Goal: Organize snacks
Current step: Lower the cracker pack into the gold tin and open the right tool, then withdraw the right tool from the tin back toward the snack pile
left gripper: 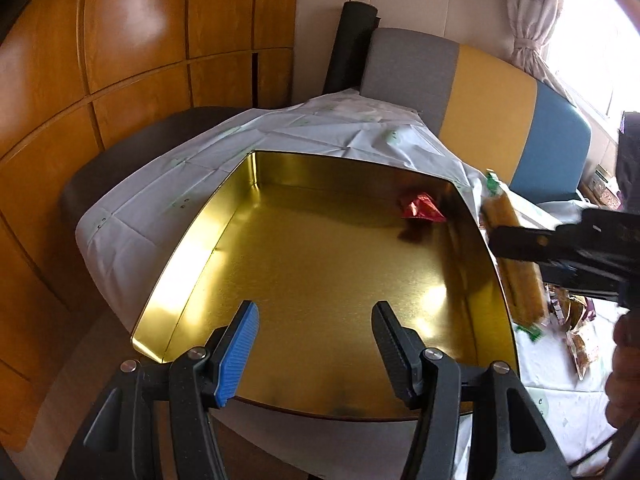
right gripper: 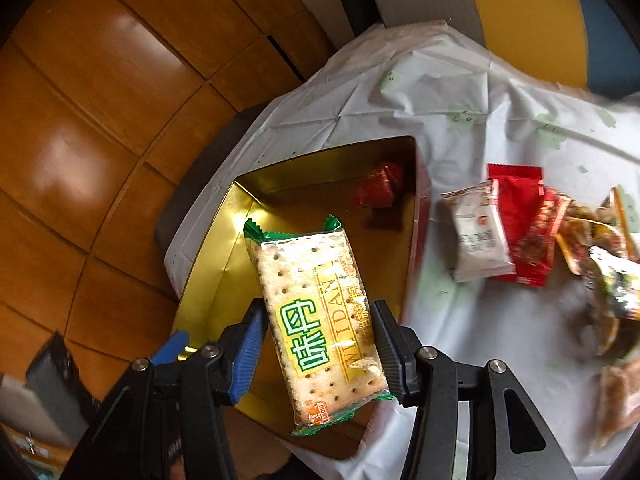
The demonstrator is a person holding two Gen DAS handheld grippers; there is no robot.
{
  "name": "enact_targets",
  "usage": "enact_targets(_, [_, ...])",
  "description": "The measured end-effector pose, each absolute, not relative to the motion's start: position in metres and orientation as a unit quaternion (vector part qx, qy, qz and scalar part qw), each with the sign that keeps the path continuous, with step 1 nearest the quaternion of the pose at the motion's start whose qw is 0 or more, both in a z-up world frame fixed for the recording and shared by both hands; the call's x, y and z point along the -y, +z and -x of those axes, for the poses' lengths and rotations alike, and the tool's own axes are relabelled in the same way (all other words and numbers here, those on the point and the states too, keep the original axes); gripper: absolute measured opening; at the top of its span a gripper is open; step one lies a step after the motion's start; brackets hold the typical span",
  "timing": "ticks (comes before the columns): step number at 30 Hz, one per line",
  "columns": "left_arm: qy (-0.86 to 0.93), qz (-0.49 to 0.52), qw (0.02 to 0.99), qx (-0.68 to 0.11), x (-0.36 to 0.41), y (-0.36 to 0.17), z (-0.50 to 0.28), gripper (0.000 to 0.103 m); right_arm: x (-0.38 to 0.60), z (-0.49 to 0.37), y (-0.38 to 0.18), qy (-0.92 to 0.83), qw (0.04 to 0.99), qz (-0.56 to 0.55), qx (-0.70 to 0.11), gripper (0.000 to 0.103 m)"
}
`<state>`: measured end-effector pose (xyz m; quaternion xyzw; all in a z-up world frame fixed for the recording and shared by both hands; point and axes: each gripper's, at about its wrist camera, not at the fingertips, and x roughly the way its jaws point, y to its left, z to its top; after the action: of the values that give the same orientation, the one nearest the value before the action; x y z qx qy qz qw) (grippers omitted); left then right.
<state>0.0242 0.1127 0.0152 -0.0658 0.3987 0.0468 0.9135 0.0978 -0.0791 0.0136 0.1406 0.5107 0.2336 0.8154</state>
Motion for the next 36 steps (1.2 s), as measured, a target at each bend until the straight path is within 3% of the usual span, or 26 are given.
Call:
enact_targets(7, [0.051,0.073,0.911,-0.402,-0.119,0.012,-0.028,0.060,0.062,-0.122,-0.007,0.196,0.817,-0.127,-0.527,0.053])
enact_targets(11, [0.051,0.076,0.908,-0.408,-0.120,0.008,-0.030,0.060,0.064,-0.129,-0.019,0.197,0.807,-0.150,-0.536,0.058])
enact_targets(36, [0.025,0.048,0.912,-0.407,-0.098,0.009,-0.024,0.060,0.099,-0.072,0.033,0.180,0.884,-0.003,-0.431,0.065])
